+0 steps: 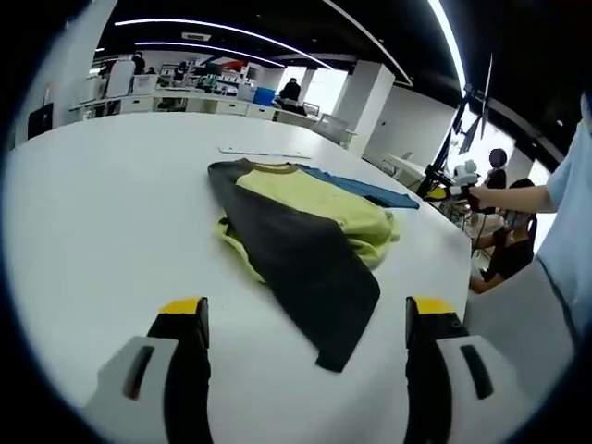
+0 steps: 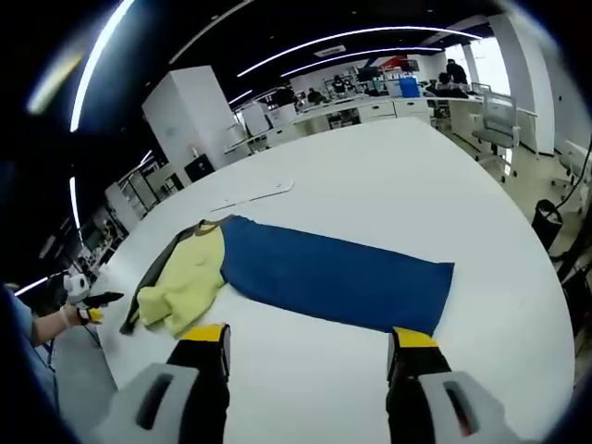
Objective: Fold the garment on the visible template until the final outline fits inside the template.
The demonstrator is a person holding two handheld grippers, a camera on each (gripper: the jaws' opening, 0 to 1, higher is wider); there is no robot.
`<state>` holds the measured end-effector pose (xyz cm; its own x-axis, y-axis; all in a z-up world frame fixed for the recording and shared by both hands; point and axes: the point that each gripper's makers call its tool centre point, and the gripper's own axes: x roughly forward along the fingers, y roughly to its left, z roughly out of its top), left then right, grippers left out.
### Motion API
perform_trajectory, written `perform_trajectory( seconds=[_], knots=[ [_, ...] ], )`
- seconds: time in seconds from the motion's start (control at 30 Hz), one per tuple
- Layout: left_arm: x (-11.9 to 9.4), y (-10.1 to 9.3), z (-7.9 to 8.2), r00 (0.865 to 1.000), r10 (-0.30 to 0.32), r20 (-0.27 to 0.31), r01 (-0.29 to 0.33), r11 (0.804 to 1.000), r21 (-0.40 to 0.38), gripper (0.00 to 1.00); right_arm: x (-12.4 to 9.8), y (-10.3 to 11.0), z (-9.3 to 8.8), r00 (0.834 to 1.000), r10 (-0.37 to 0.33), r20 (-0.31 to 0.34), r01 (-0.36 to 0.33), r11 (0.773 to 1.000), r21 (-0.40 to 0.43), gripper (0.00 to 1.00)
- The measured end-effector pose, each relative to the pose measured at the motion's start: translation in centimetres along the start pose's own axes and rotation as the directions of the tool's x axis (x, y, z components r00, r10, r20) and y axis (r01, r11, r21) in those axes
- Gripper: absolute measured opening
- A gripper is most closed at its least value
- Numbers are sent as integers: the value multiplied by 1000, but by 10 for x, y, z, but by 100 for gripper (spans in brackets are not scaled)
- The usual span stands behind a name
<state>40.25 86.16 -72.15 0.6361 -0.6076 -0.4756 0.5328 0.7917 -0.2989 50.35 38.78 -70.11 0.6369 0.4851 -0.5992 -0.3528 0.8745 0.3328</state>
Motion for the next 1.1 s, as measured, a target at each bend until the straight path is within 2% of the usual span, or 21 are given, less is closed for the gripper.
perform_trajectory(
  seconds=[0.17,0.23,0.37,0.47,0.53,0.67,0.77,0.9,0.97,1.1],
  knots=[
    [1,-10,-6,1000,-22,-13,21,1000,-13,75,-13,25,-4,999,22,23,-22,1000,4,68],
    [-1,-13,-10,999,-28,-16,28,999,-18,69,-18,30,-6,1000,23,18,-23,1000,-7,67],
    [-8,-14,-20,999,-22,-28,22,1000,-4,65,-30,40,-5,999,28,40,-27,1000,-13,67],
    [-14,-15,-28,999,-16,-46,16,1000,4,59,-36,46,-6,999,27,47,-27,1000,-16,65],
    [-16,-17,-30,999,-20,-39,20,1000,2,53,-38,45,-7,998,29,49,-28,999,-16,65],
    [-12,-23,-39,995,-37,-89,40,999,28,37,-39,45,-8,998,33,55,-33,999,-10,64],
    [-7,-26,-45,991,-59,-123,62,998,13,26,-39,43,-8,998,38,57,-38,999,-8,63],
    [-3,-25,-49,986,-57,-155,63,997,34,24,-41,44,-8,997,41,67,-41,999,-3,63],
    [-4,-20,-54,981,-30,-191,49,994,96,22,-42,44,-8,997,42,70,-42,999,1,62],
    [-3,-25,-57,978,-29,-204,57,990,131,13,-44,42,-10,997,37,70,-38,999,11,62]
  ],
)
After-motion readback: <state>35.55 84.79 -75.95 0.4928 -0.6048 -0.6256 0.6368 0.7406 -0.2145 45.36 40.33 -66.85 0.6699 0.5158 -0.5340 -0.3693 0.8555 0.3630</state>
